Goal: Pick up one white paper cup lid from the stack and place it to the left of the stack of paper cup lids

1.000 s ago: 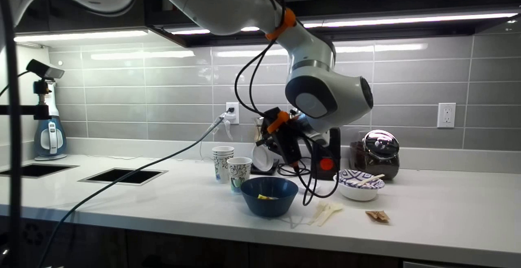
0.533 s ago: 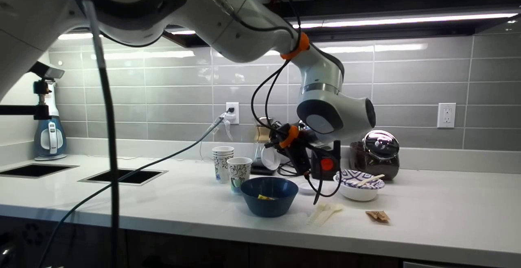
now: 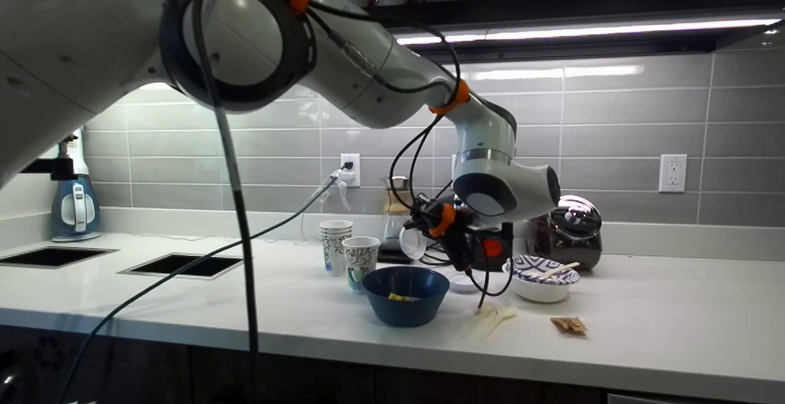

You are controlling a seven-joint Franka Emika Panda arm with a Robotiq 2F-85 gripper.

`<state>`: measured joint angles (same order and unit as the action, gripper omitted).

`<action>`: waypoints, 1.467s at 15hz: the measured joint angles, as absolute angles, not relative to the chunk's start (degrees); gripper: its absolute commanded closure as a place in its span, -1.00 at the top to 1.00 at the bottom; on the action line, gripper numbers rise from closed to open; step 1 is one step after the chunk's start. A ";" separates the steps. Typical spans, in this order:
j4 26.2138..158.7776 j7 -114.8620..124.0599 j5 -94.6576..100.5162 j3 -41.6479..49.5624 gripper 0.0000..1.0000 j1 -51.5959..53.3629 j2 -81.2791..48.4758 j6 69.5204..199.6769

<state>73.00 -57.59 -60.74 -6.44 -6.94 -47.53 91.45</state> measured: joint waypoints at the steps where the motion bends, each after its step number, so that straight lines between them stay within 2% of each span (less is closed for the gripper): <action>1: 72.01 -57.85 -60.70 -6.44 -1.00 -6.67 -48.53 91.69; 22: 64.35 -58.08 -46.45 -6.92 -1.00 -2.99 -53.90 95.24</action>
